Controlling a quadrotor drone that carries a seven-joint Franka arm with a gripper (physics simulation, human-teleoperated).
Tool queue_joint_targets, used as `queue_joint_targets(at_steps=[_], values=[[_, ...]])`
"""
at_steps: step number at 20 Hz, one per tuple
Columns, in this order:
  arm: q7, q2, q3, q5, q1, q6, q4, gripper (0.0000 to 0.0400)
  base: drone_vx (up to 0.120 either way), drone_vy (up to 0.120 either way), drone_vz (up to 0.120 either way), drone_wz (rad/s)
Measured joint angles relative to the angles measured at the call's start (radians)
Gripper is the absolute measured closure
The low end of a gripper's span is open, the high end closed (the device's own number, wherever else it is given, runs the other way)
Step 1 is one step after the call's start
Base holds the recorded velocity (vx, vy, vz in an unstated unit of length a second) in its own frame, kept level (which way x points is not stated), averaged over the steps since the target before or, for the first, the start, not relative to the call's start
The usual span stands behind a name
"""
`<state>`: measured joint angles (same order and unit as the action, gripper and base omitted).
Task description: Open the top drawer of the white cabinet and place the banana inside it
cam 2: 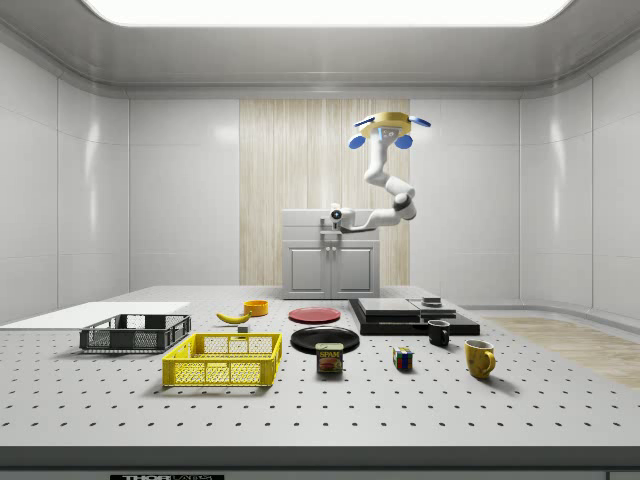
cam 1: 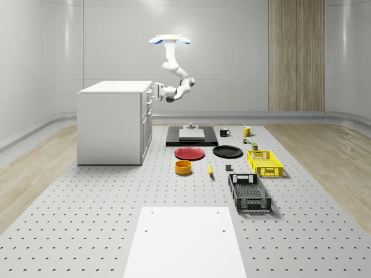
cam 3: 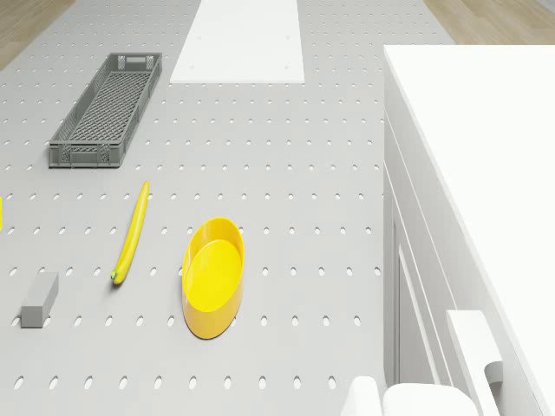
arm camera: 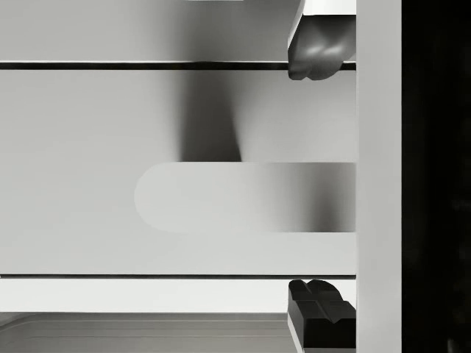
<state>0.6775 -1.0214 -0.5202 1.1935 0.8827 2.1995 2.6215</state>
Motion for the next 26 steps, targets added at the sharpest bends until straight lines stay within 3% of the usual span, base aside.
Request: queue_joint_targets(at_steps=[13,14,16,17,19,21,24,25,26], values=[[-0.037,0.059,0.027,0.057,-0.017,-0.017,-0.022,0.0000,0.000,0.000,0.000,0.000],[0.010,0.055,0.033,0.048,-0.020,-0.019,-0.028,0.0000,0.000,0.000,0.000,0.000],[0.003,0.057,0.031,0.049,-0.019,-0.019,-0.029,0.0000,0.000,0.000,0.000,0.000],[-0.005,0.060,0.031,0.052,-0.021,-0.021,-0.028,0.0023,0.000,0.000,0.000,0.000],[-0.019,0.065,0.032,0.059,-0.025,-0.025,-0.028,0.0130,0.000,0.000,0.000,0.000],[-0.028,0.070,0.034,0.064,-0.030,-0.030,-0.028,0.0195,0.000,0.000,0.000,0.000],[-0.033,0.075,0.038,0.070,-0.039,-0.037,-0.029,0.0243,0.000,0.000,0.000,0.000],[-0.093,0.087,0.034,0.088,-0.043,-0.044,-0.023,0.0254,0.000,0.000,0.000,0.000],[-0.091,0.089,0.038,0.091,-0.049,-0.049,-0.024,0.0263,0.000,0.000,0.000,0.000]])
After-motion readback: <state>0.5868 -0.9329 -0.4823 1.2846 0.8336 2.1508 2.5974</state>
